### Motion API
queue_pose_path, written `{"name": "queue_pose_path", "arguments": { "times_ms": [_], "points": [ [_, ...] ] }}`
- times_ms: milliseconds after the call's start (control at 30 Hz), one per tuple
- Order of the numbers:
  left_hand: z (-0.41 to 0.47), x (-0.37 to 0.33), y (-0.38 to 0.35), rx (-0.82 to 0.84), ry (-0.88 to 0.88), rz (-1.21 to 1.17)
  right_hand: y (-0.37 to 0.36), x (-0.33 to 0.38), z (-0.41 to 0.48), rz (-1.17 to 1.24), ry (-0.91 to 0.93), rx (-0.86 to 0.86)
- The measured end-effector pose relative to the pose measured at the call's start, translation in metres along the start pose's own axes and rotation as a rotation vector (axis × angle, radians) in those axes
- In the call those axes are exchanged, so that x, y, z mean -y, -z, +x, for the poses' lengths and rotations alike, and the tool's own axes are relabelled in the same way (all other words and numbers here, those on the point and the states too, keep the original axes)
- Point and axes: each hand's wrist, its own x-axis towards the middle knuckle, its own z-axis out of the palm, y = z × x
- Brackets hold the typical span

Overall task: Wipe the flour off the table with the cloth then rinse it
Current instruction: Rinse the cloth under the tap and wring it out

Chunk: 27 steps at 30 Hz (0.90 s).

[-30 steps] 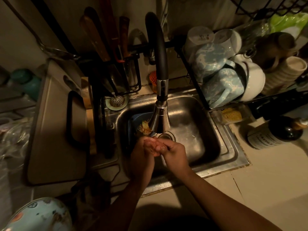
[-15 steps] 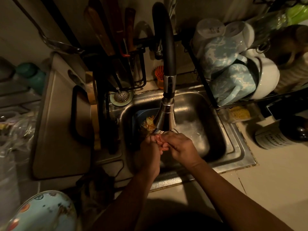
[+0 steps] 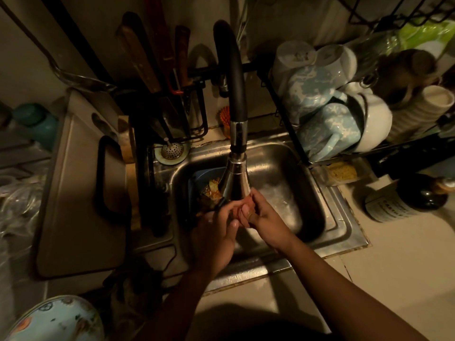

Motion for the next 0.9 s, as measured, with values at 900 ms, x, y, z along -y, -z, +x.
{"name": "queue_pose_path", "arguments": {
  "times_ms": [900],
  "points": [
    [0.023,-0.053,-0.001,-0.403,0.173,-0.315,-0.024,0.009,-0.022,0.081,0.122,-0.006]
  ]
}}
